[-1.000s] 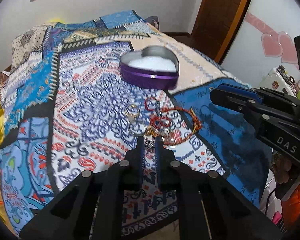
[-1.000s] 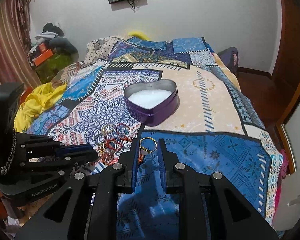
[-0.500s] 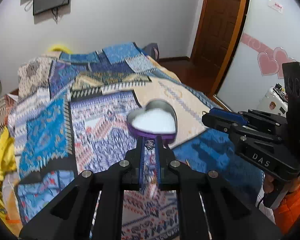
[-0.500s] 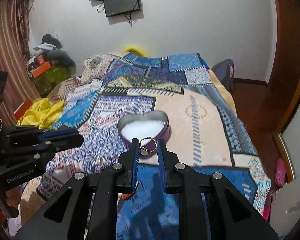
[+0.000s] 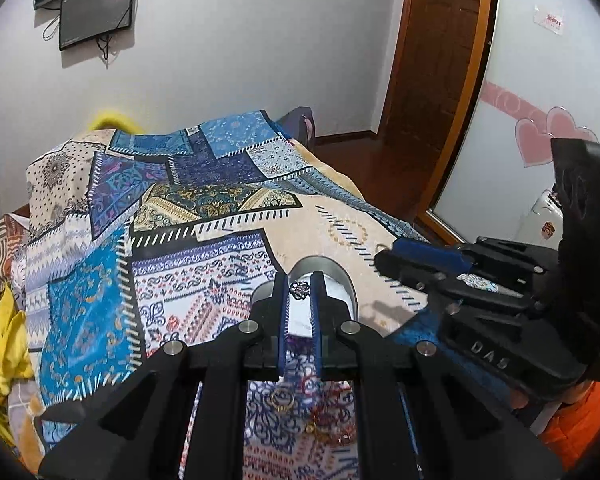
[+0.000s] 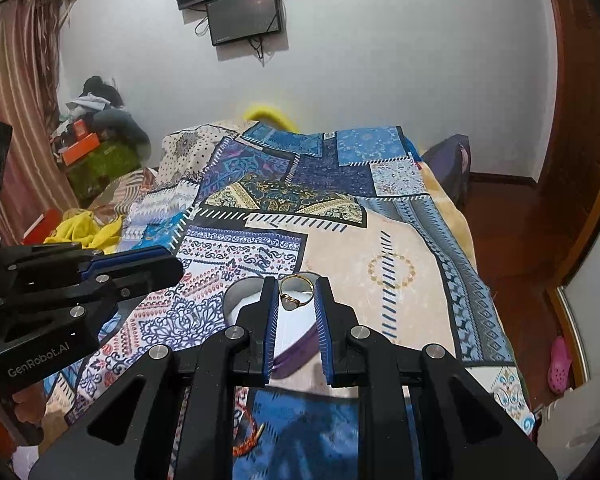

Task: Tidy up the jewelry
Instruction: 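Carry the gold ring in the right gripper over the purple heart tin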

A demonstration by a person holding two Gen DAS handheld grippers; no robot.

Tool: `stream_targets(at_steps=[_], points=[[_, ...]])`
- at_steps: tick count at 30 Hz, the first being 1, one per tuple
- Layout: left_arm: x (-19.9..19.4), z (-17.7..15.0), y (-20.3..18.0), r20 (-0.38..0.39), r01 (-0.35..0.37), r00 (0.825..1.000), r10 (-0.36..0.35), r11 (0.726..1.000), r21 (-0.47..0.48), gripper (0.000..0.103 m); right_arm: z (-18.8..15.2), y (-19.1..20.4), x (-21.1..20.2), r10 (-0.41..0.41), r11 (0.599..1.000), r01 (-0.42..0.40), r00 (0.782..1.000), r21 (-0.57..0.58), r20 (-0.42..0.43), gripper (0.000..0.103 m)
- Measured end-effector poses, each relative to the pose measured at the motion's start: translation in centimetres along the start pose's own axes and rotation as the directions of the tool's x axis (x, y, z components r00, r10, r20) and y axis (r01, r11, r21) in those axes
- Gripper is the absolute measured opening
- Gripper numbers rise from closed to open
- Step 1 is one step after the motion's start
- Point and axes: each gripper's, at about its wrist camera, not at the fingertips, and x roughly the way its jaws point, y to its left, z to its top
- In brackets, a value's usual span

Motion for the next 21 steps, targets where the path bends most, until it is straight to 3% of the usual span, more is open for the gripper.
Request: stream_targets(at_steps=[21], points=[[6.6,-1.2,1.6,-0.132,0.042,0.990,-0.046,0.999,-0.029,0.009,-0.7,-1.6,5.5,0.079,0.997,-0.076,0.985,0.028,-0.153,0.016]])
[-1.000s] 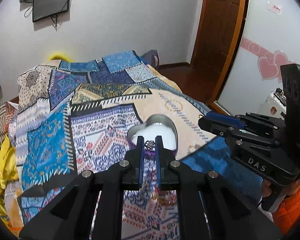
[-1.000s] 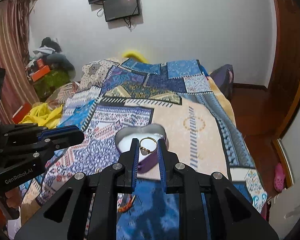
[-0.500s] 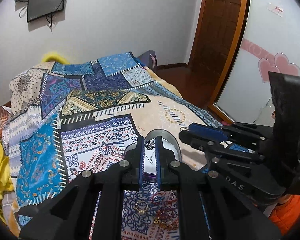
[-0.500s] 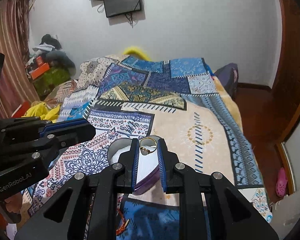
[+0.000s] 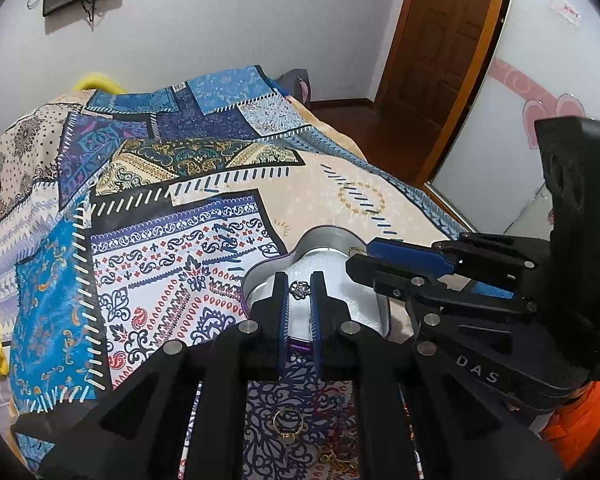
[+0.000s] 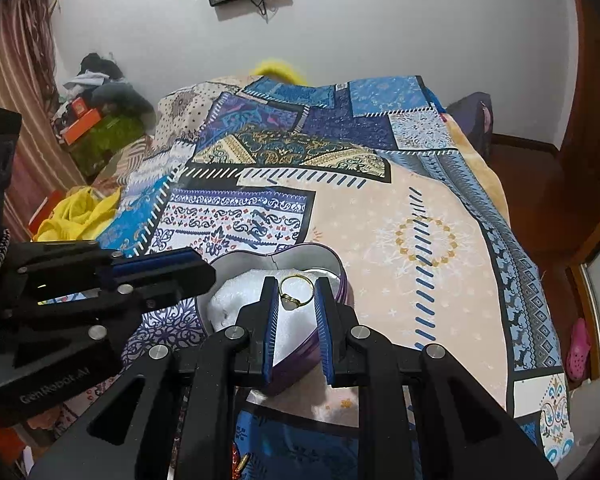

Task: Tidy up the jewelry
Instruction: 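Carry the gold ring in the right gripper over the purple heart tin, then open the right gripper to drop the ring into the tin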

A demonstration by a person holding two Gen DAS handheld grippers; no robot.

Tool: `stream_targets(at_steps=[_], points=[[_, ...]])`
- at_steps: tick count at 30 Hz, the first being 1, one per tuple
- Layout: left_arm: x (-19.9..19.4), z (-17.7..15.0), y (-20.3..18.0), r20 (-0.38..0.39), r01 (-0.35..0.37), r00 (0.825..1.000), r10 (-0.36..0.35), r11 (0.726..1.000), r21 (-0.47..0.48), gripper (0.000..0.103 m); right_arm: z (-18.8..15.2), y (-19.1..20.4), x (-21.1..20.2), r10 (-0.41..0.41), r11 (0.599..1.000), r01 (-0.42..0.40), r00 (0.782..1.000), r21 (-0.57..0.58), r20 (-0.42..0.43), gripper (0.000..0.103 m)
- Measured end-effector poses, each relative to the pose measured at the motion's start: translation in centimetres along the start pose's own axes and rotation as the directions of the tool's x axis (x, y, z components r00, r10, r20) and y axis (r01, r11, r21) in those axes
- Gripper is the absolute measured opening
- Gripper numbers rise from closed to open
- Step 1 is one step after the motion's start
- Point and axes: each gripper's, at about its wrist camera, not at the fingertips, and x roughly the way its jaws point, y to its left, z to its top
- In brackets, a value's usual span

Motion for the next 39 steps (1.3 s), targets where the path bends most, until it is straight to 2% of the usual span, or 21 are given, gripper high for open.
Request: stream_targets(at_steps=[13,22,24,29,34,39], points=[[0.3,-0.1,0.0,-0.009,-0.004,1.000,0.004,1.000,0.005,0.009,0.0,0.7,0.9,-0.021,0.999,0.019,0.999,-0.044,-0.045,0.017],[-1.6,0.1,0.5,0.013,-0.029,0.999,0.030,0.999,-0.012,0.010,0.4,0.5,0.0,-0.009,1.000,0.008,0.999,-0.027,-0.045,0.017],[-2.2,0.0,0.6,0.020,-0.035,0.999,0.036,0.999,-0.017,0.012,0.5,0.6,-0.4,-0.015,1.000,0.014,0.999,-0.027,-0.037,0.017],[-4.4,-0.2,0.5,0.049,-0.055,0.997,0.056,0.998,-0.017,0.025,0.7,0.8,-2.2,-0.023,1.000,0.023,1.000,-0.020,-0.004,0.019],[-6.6,-0.4,-0.1,0.075,-0.067,0.995,0.067,0.998,-0.005,0.034,0.6,1.4,-4.5,-0.042,0.999,0.043,0.998,-0.019,0.042,0.030],[-8.5,-1.3,-0.8,0.086,-0.082,0.993,0.081,0.996,0.019,0.041,0.0,2.0,-6.4,-0.045,0.999,0.046,0.997,-0.010,0.067,0.030]])
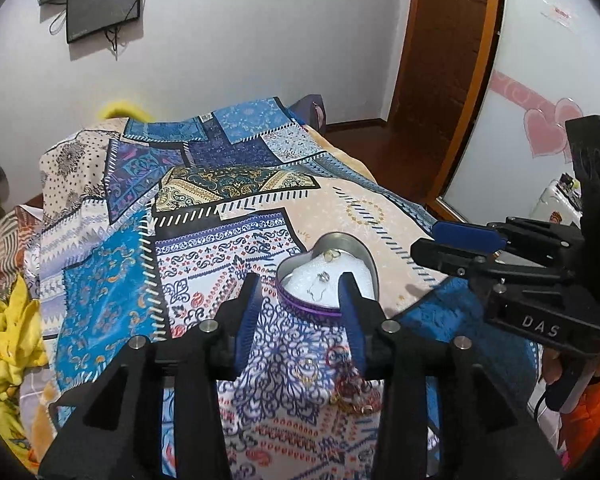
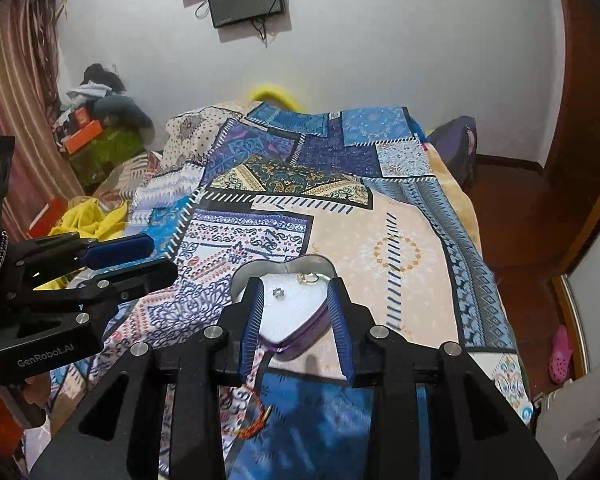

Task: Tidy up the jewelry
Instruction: 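Open the right gripper to drop the ring into the tin, then grasp a ring with a pink stone from the pile with the right gripper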

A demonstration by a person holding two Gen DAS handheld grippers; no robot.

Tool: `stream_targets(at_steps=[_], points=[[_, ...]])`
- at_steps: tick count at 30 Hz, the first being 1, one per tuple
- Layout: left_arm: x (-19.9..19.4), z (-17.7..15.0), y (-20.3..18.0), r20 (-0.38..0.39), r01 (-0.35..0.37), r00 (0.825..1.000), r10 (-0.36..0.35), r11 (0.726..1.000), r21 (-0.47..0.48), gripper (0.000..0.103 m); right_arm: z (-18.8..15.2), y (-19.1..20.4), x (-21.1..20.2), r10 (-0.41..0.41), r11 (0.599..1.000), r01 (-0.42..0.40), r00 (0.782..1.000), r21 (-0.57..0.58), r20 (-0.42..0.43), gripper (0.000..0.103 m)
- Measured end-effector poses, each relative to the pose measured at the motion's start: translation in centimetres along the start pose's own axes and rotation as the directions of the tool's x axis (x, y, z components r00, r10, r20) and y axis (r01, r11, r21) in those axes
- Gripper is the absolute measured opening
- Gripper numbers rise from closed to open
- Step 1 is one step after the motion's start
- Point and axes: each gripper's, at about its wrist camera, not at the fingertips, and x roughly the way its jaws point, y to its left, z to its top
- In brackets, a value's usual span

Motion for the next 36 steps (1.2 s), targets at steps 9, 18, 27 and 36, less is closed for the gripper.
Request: stream_targets(at_steps=[9,18,27,36], points=[[-1.1,-2.9,-0.2,-0.047,-0.011,0.999,0.010,1.000,-0.016,0.044,-2.5,0.9,-0.9,-0.017,1.000,0.017,0.999,0.008,-0.028,0.030],[-0.9,-6.3,0.8,-0.114,-0.023,0.993,0.016,0.998,-0.063,0.044,-5.4,1.5,0.0,0.005,0.999,-0.001,0.995,0.032,-0.104,0.030],[-1.5,-8.5,1.2,-0.130,-0.027,0.991,0.018,0.997,-0.066,0.044,-7.4,4.3,1.9,0.083,0.997,-0.081,0.984,0.019,-0.157,0.030],[-1.2,-9.5,1.6,-0.137,0.002,0.990,-0.014,0.996,-0.088,0.040,-8.0,5.6,3.7,0.113,0.994,-0.113,0.974,0.011,-0.195,0.017]])
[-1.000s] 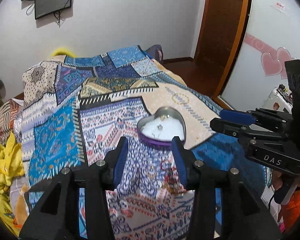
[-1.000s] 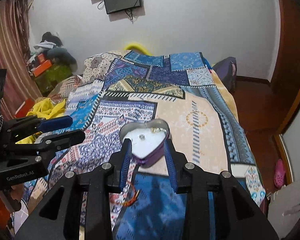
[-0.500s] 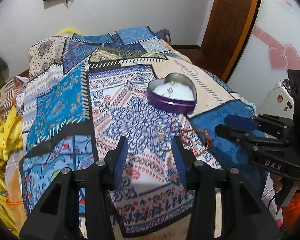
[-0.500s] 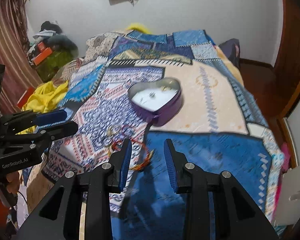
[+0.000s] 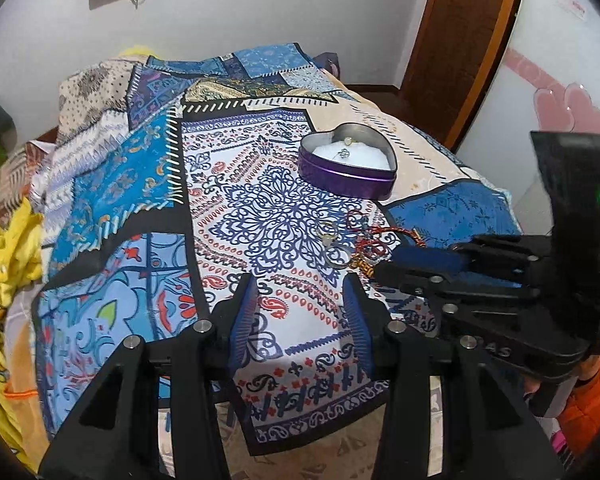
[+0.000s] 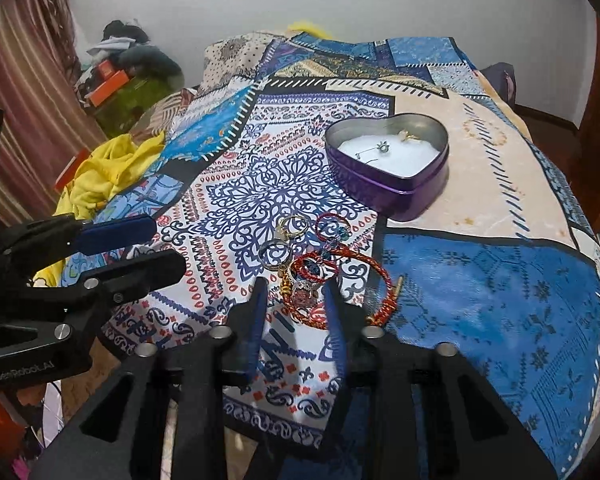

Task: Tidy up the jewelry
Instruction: 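Grasp a ring with a pink stone from the pile with the right gripper, then lift the pink-stone ring and move the right gripper over the tin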

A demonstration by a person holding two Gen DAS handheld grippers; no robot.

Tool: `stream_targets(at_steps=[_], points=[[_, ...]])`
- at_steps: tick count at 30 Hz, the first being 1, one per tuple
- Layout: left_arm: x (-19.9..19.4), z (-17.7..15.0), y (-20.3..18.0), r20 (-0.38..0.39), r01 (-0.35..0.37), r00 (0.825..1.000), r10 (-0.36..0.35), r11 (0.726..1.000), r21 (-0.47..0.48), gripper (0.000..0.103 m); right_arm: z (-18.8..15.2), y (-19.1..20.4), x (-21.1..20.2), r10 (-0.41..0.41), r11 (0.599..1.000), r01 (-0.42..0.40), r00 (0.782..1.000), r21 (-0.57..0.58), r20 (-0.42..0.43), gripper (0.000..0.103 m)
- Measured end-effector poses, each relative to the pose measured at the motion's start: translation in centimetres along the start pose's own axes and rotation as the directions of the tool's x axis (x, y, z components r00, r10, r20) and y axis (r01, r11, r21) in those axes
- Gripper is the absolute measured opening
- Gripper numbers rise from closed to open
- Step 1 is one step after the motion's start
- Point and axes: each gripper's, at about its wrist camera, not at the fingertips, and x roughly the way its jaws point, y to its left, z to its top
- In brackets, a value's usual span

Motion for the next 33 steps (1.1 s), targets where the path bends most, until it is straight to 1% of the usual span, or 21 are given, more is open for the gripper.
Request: stream_targets(at_steps=[1,3,6,14,22,27,31,33], points=[[0.1,0.0,0.1,-0.005,0.010,1.000,-0.010,1.000,-0.004,0.038,0.0,0.0,0.2,-0.001,1.000,0.001,1.000,-0.001,-0.008,0.015],[0.4,0.0,0.1,-0.011,0.021,1.000,-0.021,1.000,-0.004,0.038,-0.2,0.0,0.7,-0.005,1.000,0.005,1.000,-0.001,-0.023,0.012],[0.9,0.1,-0.3,-0.023,0.027,0.999,-0.027,1.000,0.009,0.038,-0.3,-0.1,0.5,-0.001,1.000,0.001,1.000,0.005,-0.017,0.011],[2.6,0.5,-1.6,-0.061,0.034,0.998,-0.031,0.998,0.059,0.038,-0.3,-0.8,-1.4,-0.021,1.000,0.021,0.999,0.002,0.037,0.010],[4.7,1.2,-1.9,-0.106,0.042,0.994,-0.034,0.997,0.068,0.038,0.3,-2.8,-4.2,-0.048,0.998,0.043,0.992,0.043,0.117,0.011],[6.0,1.5,-2.2,-0.128,0.035,0.992,-0.025,0.996,0.079,0.038,0.3,-3.9,-4.8,-0.056,0.996,0.047,0.990,0.070,0.132,0.011],[6.7,1.7,-2.7,-0.129,0.027,0.992,-0.012,0.993,0.114,0.038,0.1,-4.2,-4.8,-0.055,0.996,0.046,0.990,0.073,0.132,0.011],[6.8,1.8,-2.7,-0.126,0.026,0.992,-0.011,0.993,0.116,0.037,0.0,-4.2,-4.8,-0.057,0.996,0.047,0.989,0.073,0.133,0.011]])
